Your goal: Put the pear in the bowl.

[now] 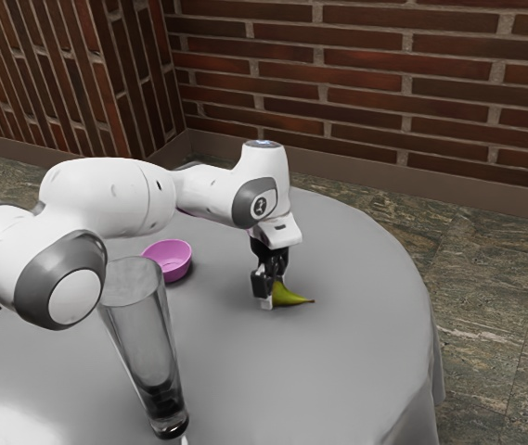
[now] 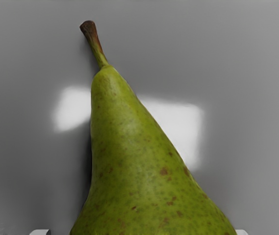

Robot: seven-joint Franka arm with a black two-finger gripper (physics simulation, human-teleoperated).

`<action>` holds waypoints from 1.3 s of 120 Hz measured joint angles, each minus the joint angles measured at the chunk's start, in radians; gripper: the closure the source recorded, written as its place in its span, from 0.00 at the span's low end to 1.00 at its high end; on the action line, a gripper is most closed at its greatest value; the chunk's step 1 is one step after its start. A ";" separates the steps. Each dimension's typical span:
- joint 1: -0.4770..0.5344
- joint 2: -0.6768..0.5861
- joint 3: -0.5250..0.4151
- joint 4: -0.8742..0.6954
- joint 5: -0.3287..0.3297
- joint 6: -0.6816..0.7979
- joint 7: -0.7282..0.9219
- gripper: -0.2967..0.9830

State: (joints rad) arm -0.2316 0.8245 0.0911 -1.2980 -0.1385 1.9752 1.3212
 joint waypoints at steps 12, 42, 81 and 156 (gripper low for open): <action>0.000 -0.002 0.003 0.001 -0.001 0.001 -0.002 0.49; 0.000 -0.030 0.016 0.009 -0.003 -0.002 -0.006 0.54; 0.002 -0.131 0.141 0.029 -0.036 -0.030 -0.007 0.59; 0.050 -0.211 0.384 -0.149 -0.133 -0.090 -0.002 0.58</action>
State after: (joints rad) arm -0.1812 0.6138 0.4748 -1.4474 -0.2712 1.8852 1.3194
